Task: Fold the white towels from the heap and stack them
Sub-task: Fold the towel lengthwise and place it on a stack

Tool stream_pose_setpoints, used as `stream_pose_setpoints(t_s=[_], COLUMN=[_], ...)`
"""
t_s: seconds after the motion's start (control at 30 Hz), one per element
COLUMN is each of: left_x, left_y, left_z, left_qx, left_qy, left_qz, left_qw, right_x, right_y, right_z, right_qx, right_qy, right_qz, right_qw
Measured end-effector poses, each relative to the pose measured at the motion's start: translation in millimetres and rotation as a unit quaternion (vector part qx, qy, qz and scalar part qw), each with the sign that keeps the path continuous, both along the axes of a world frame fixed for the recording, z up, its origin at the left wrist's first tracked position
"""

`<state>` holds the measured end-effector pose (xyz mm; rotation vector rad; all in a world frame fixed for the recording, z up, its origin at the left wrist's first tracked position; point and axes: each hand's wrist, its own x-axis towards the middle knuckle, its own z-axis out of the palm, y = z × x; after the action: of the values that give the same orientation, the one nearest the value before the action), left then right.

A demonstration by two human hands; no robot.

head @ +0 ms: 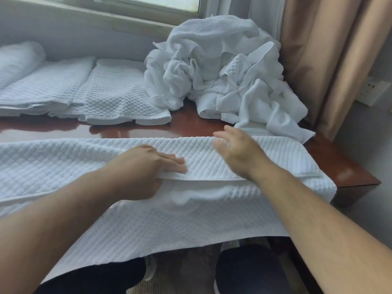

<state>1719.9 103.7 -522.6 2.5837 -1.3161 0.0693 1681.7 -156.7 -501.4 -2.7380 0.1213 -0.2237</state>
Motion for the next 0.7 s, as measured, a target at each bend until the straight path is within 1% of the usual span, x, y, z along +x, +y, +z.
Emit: stream_pose_setpoints(t_s=[0.03,0.07,0.1,0.17,0.27,0.33,0.37,0.4,0.43,0.47,0.5,0.53,0.57,0.6,0.63,0.7], left_x=[-2.1,-4.7,-7.4,-14.4,-24.3,-28.4,-29.5,-31.8,-34.6,-37.5,-39.7,-42.3,-44.2,-45.6,-46.7,-48.1], left_y=[4.6,12.0,22.9,54.4,116.1,151.9,165.3,176.4,185.8,193.3,199.3,204.8,208.7,210.3,211.7,216.5], left_z=[-0.9,-2.7,-4.6,-7.1,-9.9,-11.3,-11.5,-11.4,-11.2,-10.9,-11.1,-12.5,-14.7,-15.9,-16.2,-16.0], left_qx=[0.016,0.025,0.024,0.006,-0.021,-0.010,-0.007,-0.006,-0.007,-0.008,-0.010,-0.011,-0.014,-0.023,-0.039,-0.074], left_qy=[-0.019,-0.043,-0.063,-0.085,-0.095,-0.088,-0.089,-0.094,-0.107,-0.127,-0.151,-0.168,-0.173,-0.158,-0.128,-0.052], left_qz=[0.015,0.044,0.084,0.177,0.293,0.355,0.371,0.379,0.384,0.384,0.380,0.372,0.364,0.361,0.364,0.383], left_qw=[1.000,0.998,0.994,0.981,0.951,0.931,0.924,0.920,0.917,0.914,0.913,0.913,0.915,0.919,0.922,0.919], right_x=[4.5,7.3,7.7,8.9,16.6,21.7,21.3,18.7,13.6,8.7,4.7,3.1,3.6,5.6,6.9,6.2], right_y=[11.1,17.6,19.5,16.1,26.6,59.7,83.0,108.9,134.4,156.4,173.8,185.5,191.2,192.5,191.9,188.2], right_z=[-10.4,-20.7,-28.6,-34.5,-27.3,-23.4,-22.8,-24.1,-26.6,-30.2,-33.7,-37.4,-40.7,-42.6,-42.6,-38.0], right_qx=[-0.024,-0.056,-0.086,-0.120,-0.151,-0.142,-0.119,-0.085,-0.048,-0.026,-0.036,-0.071,-0.106,-0.127,-0.132,-0.112], right_qy=[0.074,0.120,0.137,0.139,0.180,0.157,0.125,0.091,0.070,0.061,0.063,0.066,0.064,0.060,0.057,0.067], right_qz=[0.006,0.006,0.002,-0.007,-0.053,-0.073,-0.037,0.031,0.113,0.185,0.233,0.257,0.260,0.253,0.250,0.264], right_qw=[0.997,0.991,0.987,0.983,0.970,0.975,0.984,0.992,0.990,0.981,0.970,0.962,0.958,0.957,0.958,0.956])
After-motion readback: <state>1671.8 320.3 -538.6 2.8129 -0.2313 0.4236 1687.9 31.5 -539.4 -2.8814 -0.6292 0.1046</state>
